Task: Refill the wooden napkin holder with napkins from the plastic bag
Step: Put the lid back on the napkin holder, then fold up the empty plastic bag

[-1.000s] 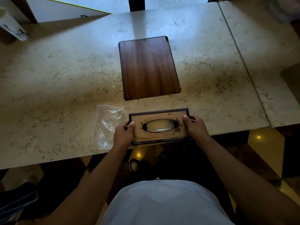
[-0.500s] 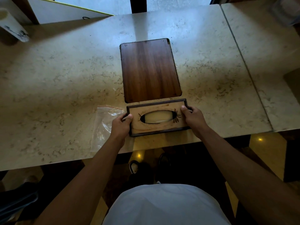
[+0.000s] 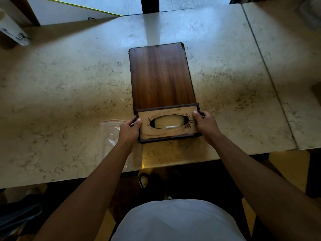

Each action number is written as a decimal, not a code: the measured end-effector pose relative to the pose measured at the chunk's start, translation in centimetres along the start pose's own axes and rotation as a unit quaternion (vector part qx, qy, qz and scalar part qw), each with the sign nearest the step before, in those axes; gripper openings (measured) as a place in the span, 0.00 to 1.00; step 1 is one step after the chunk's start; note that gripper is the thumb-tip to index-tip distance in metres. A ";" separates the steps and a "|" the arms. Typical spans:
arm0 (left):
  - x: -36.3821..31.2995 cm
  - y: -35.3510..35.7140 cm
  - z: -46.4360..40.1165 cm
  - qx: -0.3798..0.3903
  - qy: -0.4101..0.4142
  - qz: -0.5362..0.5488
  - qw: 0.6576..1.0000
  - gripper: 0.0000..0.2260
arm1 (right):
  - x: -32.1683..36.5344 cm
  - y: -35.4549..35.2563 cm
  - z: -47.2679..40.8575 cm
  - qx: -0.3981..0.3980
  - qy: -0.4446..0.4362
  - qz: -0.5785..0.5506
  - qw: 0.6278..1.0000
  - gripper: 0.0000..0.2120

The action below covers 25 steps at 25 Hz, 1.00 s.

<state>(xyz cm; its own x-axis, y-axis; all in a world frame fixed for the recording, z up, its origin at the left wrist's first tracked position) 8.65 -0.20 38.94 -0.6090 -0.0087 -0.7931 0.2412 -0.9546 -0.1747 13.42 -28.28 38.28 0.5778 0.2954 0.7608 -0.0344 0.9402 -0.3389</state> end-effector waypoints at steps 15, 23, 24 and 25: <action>-2.0 0.0 0.9 -0.027 0.010 -0.043 0.999 0.18 | 3.1 0.6 2.1 -0.047 -0.087 0.147 0.984 0.18; -3.6 -5.4 3.0 -0.084 0.046 -0.009 0.995 0.16 | 8.1 7.3 6.3 -0.019 -0.256 0.189 0.948 0.16; -3.3 -6.3 3.2 -0.092 0.040 -0.002 0.995 0.15 | 8.2 8.3 6.9 0.008 -0.264 0.188 0.946 0.15; -2.8 -7.4 3.4 -0.102 0.032 0.005 0.994 0.15 | 8.3 9.5 7.6 0.038 -0.274 0.194 0.941 0.13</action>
<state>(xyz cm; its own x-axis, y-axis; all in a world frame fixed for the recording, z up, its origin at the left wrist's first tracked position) 6.01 5.83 44.49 -0.5585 0.0073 -0.8295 0.3987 -0.8745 -0.2761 11.67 -15.63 45.60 0.0023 0.6425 0.7663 -0.2266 0.7467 -0.6254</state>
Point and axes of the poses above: each hand's wrist, its own z-axis away from the middle knuckle, its own y-axis out of the palm, x = y × z, the point moved 1 cm from there along -z, towards the middle knuckle, and after that the axes turned 2 degrees about x, right-handed, at the moved point
